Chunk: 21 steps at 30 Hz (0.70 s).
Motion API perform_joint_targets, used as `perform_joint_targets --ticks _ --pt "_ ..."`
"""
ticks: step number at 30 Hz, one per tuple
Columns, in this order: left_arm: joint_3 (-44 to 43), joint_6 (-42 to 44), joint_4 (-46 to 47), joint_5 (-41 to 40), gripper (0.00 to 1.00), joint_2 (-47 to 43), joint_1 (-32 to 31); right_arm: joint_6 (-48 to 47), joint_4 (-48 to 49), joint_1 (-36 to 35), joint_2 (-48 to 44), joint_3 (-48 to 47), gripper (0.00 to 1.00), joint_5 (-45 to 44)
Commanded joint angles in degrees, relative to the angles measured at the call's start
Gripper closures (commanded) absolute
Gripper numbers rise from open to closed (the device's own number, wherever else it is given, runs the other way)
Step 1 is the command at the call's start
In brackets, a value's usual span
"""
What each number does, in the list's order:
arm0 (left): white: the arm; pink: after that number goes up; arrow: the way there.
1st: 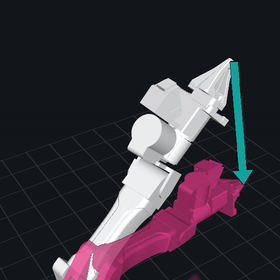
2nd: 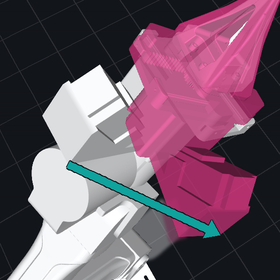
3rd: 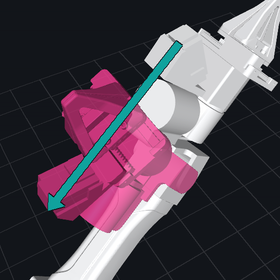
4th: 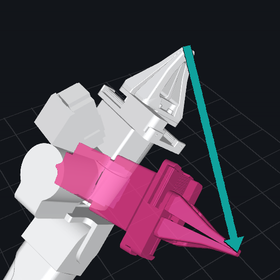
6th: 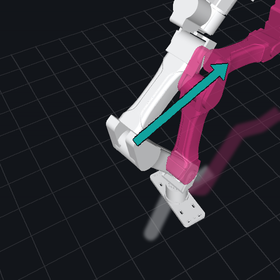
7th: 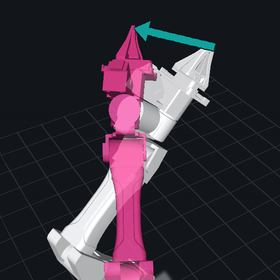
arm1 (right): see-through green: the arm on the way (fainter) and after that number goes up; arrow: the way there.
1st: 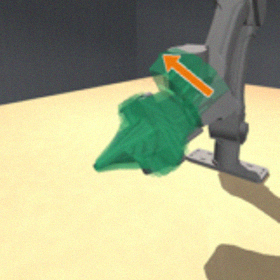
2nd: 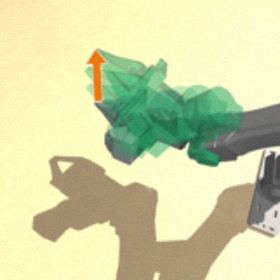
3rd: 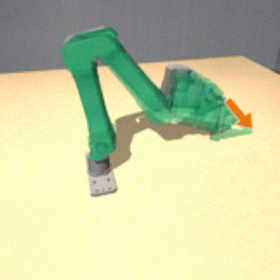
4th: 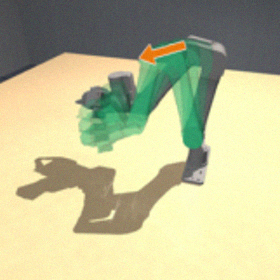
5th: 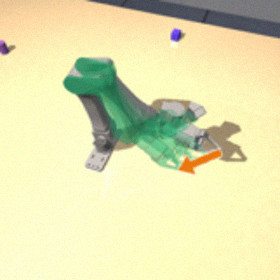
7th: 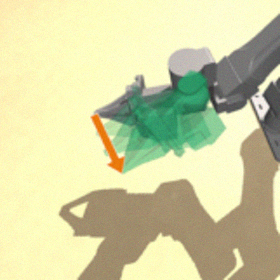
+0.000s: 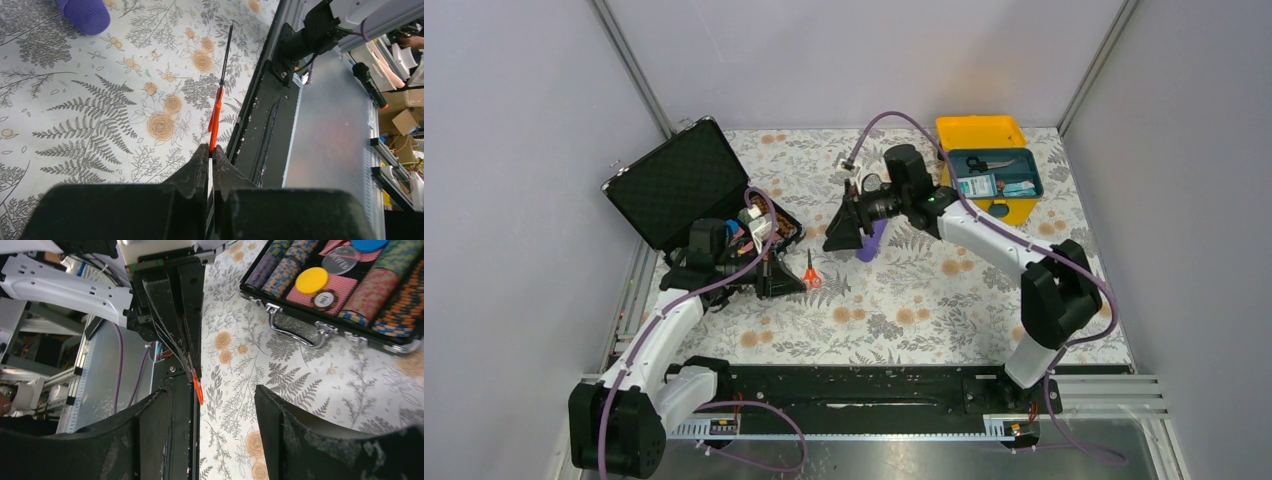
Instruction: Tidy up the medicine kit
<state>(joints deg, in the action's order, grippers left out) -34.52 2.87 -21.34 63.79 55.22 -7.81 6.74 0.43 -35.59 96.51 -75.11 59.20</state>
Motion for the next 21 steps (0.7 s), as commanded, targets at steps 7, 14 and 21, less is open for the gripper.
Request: perform_joint_targets --ticks 7,14,21 --pt "-6.29 1.33 0.05 6.88 1.00 1.72 0.34 3.05 7.85 -5.41 4.84 -3.23 0.35 3.71" --pt "-7.64 -0.57 1.62 7.61 1.00 3.39 0.39 5.28 9.16 -6.29 7.46 -6.25 0.60 5.48" --pt "-7.71 -3.48 2.84 1.09 0.62 4.29 0.34 5.58 8.04 -5.90 6.71 -5.91 1.00 4.62"
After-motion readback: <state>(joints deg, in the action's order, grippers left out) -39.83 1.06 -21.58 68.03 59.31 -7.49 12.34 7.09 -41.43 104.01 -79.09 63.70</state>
